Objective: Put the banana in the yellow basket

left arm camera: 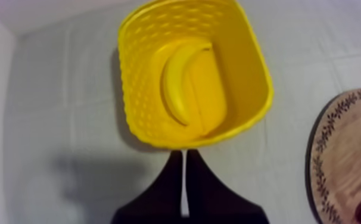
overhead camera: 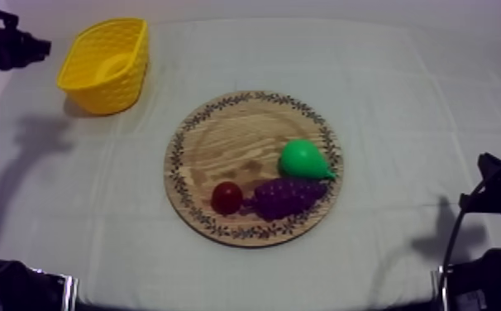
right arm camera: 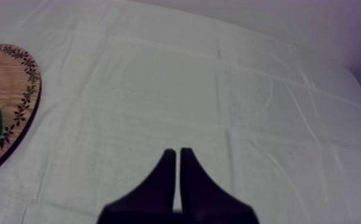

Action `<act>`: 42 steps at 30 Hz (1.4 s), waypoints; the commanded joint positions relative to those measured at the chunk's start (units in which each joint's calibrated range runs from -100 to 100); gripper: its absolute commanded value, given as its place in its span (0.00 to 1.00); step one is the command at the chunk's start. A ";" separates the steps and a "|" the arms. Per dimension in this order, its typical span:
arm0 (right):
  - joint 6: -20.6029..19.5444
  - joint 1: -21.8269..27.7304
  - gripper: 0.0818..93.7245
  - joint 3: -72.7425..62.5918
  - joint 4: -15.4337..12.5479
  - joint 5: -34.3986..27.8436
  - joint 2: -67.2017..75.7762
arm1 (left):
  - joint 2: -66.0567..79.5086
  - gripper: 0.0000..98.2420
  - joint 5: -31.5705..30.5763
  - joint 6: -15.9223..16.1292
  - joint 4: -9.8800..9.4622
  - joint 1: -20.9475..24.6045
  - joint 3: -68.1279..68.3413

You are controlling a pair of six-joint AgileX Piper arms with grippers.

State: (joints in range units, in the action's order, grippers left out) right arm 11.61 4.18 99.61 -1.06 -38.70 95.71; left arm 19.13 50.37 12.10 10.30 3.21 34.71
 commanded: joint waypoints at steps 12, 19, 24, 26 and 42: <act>-0.01 0.03 0.00 0.05 0.01 -0.01 0.05 | 50.93 0.00 -11.09 -0.44 0.79 -1.84 42.98; -0.01 0.03 0.00 0.05 0.01 -0.01 0.05 | 71.01 0.00 -10.75 -6.35 -3.03 -2.82 56.65; -0.03 0.03 0.00 0.05 0.01 -0.01 0.05 | 78.85 0.00 -10.39 -8.40 -6.05 -4.88 61.44; -0.02 0.03 0.00 0.05 0.01 -0.01 0.05 | 79.88 0.00 -10.68 -9.75 -7.33 -5.37 62.13; -0.04 0.03 0.00 0.05 0.01 -0.01 0.05 | 80.87 0.00 -16.73 -22.90 -12.14 -6.06 64.76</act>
State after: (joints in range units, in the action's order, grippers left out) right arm 11.61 4.18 99.61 -1.06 -38.70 95.71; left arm 100.00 33.74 -11.15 -1.78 -2.84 99.42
